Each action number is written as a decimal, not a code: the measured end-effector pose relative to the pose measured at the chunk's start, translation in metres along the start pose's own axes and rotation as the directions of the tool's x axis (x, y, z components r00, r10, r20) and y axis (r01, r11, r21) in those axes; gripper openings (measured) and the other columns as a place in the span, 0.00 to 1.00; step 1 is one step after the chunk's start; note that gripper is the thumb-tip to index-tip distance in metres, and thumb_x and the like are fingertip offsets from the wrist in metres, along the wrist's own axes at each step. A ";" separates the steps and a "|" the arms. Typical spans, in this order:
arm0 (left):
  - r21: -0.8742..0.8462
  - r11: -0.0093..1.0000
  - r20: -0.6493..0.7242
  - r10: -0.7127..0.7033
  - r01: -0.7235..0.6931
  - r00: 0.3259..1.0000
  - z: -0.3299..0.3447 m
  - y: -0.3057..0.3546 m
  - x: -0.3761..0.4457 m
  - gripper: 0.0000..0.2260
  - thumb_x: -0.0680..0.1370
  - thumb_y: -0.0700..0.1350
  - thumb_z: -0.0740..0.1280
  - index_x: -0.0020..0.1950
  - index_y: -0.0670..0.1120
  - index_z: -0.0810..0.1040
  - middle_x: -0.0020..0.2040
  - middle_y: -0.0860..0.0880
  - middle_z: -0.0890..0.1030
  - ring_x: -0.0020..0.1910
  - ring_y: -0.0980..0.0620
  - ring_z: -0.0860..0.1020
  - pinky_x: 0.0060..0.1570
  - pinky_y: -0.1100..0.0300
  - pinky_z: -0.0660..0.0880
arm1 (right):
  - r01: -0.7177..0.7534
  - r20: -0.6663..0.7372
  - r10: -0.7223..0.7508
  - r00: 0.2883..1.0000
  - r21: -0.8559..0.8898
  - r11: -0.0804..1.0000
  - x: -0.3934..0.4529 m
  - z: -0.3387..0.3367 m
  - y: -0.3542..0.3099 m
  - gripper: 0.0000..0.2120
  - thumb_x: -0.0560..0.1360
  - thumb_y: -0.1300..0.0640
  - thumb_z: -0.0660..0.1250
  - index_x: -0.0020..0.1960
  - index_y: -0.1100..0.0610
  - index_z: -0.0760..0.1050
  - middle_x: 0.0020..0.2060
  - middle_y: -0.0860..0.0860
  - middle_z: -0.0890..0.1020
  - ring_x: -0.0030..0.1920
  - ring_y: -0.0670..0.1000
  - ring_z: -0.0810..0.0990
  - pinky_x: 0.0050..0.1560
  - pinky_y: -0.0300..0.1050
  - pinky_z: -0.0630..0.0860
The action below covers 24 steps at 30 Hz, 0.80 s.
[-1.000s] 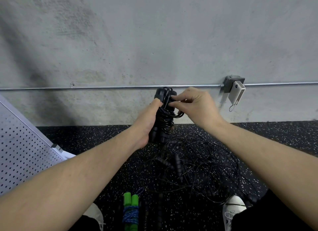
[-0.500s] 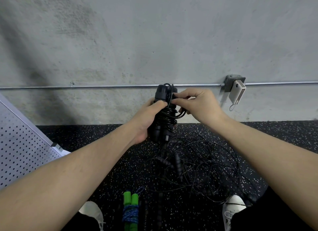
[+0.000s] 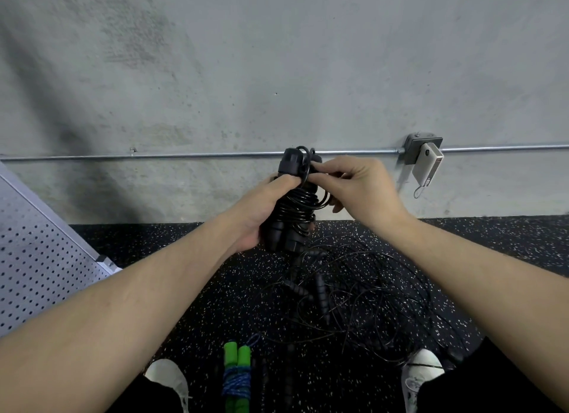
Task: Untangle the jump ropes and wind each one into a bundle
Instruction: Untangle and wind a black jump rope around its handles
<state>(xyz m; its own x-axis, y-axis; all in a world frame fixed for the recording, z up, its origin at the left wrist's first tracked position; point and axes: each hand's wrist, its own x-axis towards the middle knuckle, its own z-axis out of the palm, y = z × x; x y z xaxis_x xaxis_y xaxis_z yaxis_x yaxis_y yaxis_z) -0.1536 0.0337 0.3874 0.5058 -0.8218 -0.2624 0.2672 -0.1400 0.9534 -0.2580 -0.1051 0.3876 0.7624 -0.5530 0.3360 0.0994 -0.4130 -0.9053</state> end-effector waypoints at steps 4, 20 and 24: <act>-0.025 1.000 -0.012 -0.016 0.016 1.000 0.000 0.001 -0.001 0.16 0.83 0.50 0.62 0.67 0.42 0.73 0.50 0.40 0.82 0.36 0.44 0.83 0.33 0.54 0.80 | 0.016 -0.029 -0.015 0.999 0.018 1.000 -0.002 0.007 -0.001 0.07 0.75 0.62 0.74 0.49 0.51 0.84 0.34 0.47 0.81 0.24 0.41 0.73 0.24 0.34 0.68; -0.041 0.995 0.026 -0.088 0.089 0.996 -0.003 0.005 -0.009 0.18 0.82 0.58 0.61 0.57 0.45 0.80 0.46 0.42 0.85 0.33 0.44 0.82 0.35 0.57 0.79 | 0.056 -0.024 -0.055 0.998 0.054 0.997 0.005 0.008 0.000 0.04 0.72 0.61 0.77 0.42 0.55 0.83 0.41 0.54 0.81 0.25 0.44 0.72 0.26 0.37 0.69; -0.035 0.996 0.008 -0.077 0.078 0.997 -0.002 0.004 -0.010 0.19 0.83 0.58 0.60 0.55 0.44 0.80 0.43 0.43 0.84 0.33 0.44 0.82 0.33 0.58 0.79 | -0.120 -0.024 0.128 0.992 0.213 0.970 0.003 0.013 0.001 0.04 0.72 0.62 0.77 0.42 0.57 0.82 0.35 0.53 0.82 0.26 0.47 0.72 0.26 0.38 0.69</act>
<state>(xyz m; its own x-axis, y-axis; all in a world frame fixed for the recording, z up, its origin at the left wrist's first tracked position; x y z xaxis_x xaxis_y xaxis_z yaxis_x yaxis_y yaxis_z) -0.1562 0.0424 0.3931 0.4771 -0.8128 -0.3341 0.3343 -0.1837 0.9244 -0.2476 -0.0974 0.3843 0.7534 -0.6183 0.2238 0.1415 -0.1799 -0.9735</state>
